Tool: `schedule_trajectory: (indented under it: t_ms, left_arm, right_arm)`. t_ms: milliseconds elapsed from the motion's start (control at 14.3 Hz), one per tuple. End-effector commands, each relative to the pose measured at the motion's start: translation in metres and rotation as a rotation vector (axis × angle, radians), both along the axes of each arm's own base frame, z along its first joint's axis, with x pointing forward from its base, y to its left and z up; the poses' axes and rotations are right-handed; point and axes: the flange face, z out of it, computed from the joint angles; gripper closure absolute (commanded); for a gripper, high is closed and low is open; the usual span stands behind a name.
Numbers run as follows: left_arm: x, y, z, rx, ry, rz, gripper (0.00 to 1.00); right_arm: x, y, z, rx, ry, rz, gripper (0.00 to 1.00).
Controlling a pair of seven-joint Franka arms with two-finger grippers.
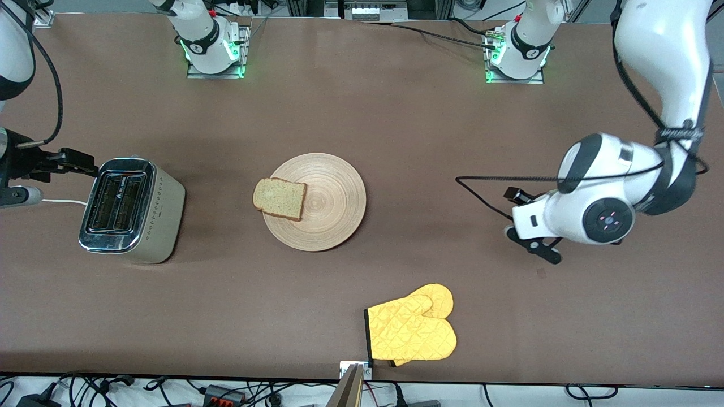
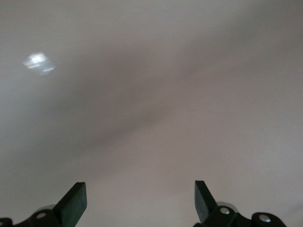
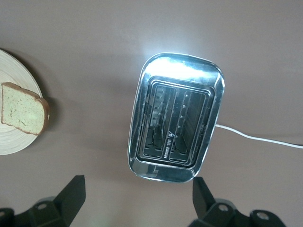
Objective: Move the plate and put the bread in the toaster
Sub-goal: 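Release the plate and raise the left gripper while the right gripper reaches the bread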
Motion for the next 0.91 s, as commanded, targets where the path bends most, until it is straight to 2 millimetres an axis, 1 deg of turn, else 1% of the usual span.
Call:
schedule_trajectory:
  t_ms: [0,70,139,209,279,348,418,488,557,627,697,767,836]
  left_arm:
    - [-0.003,0.057,0.087,0.055,-0.083,0.113,0.00]
    - [-0.005,0.073,0.114,0.069,-0.129,0.156,0.00]
    - [-0.013,0.088,0.140,0.096,-0.173,0.221,0.00]
    - [-0.021,0.088,0.158,0.086,-0.194,0.294,0.00]
    - [-0.029,0.103,0.174,0.070,-0.215,0.389,0.00]
    - [-0.041,0.108,0.188,0.045,-0.226,0.440,0.00]
    - [-0.051,0.111,0.193,0.041,-0.229,0.452,0.00]
    - [-0.060,0.117,0.201,0.041,-0.262,0.457,0.00]
    - [-0.072,0.115,0.202,0.035,-0.291,0.444,0.00]
    - [-0.090,0.108,0.206,0.020,-0.335,0.413,0.00]
    - [-0.102,0.108,0.203,0.014,-0.350,0.405,0.00]
    - [-0.112,0.112,0.198,0.015,-0.348,0.408,0.00]
    - [-0.124,0.106,0.202,0.007,-0.358,0.397,0.00]
  right_arm:
    - [-0.002,0.024,-0.009,0.019,0.036,0.018,0.00]
    - [-0.001,0.037,-0.014,0.068,0.052,0.016,0.00]
    - [0.002,0.053,-0.023,0.111,0.063,-0.016,0.00]
    - [0.008,0.074,-0.039,0.143,0.083,-0.081,0.00]
    - [0.013,0.095,-0.056,0.161,0.104,-0.125,0.00]
    - [0.018,0.110,-0.073,0.170,0.116,-0.138,0.00]
    - [0.023,0.118,-0.091,0.178,0.122,-0.135,0.00]
    - [0.025,0.121,-0.108,0.202,0.136,-0.150,0.00]
    - [0.023,0.124,-0.125,0.242,0.149,-0.172,0.00]
    - [0.018,0.126,-0.147,0.291,0.165,-0.205,0.00]
    - [0.012,0.127,-0.163,0.314,0.167,-0.228,0.00]
    - [0.007,0.129,-0.173,0.312,0.152,-0.237,0.00]
    - [0.000,0.137,-0.182,0.308,0.132,-0.237,0.00]
